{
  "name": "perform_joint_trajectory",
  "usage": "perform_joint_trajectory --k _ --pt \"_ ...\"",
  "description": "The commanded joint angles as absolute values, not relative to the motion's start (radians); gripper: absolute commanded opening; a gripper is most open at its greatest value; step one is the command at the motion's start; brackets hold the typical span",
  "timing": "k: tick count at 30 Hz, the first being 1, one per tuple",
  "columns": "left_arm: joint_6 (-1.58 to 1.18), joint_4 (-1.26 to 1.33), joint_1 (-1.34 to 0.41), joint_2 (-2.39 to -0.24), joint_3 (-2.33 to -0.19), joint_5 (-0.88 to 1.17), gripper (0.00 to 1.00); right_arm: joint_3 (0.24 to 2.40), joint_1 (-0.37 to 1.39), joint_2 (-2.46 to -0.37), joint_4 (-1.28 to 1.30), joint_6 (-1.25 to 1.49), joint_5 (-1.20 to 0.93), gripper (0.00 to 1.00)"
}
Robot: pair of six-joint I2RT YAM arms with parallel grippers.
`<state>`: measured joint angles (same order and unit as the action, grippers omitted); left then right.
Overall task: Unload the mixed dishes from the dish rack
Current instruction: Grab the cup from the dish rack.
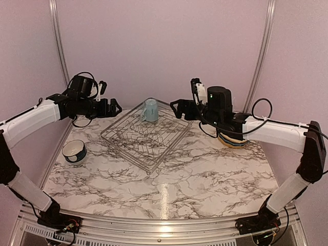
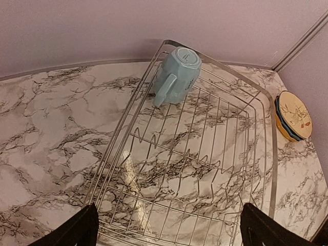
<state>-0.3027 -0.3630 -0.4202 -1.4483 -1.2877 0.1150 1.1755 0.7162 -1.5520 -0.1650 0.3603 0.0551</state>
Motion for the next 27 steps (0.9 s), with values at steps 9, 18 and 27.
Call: perform_joint_trajectory --k 9,18,27 --pt "-0.127 -0.148 -0.464 -1.809 -1.465 -0.018 0.99 1.175 0.724 -1.497 -0.128 0.329 0.089 0.93" --pt "-0.125 -0.170 -0.481 -2.078 -1.731 0.103 0.83 1.163 0.722 -1.468 -0.105 0.314 0.115 0.94" --pt "-0.154 -0.383 -0.494 -2.346 -2.109 0.023 0.75 1.162 0.721 -1.461 -0.091 0.311 0.113 0.94"
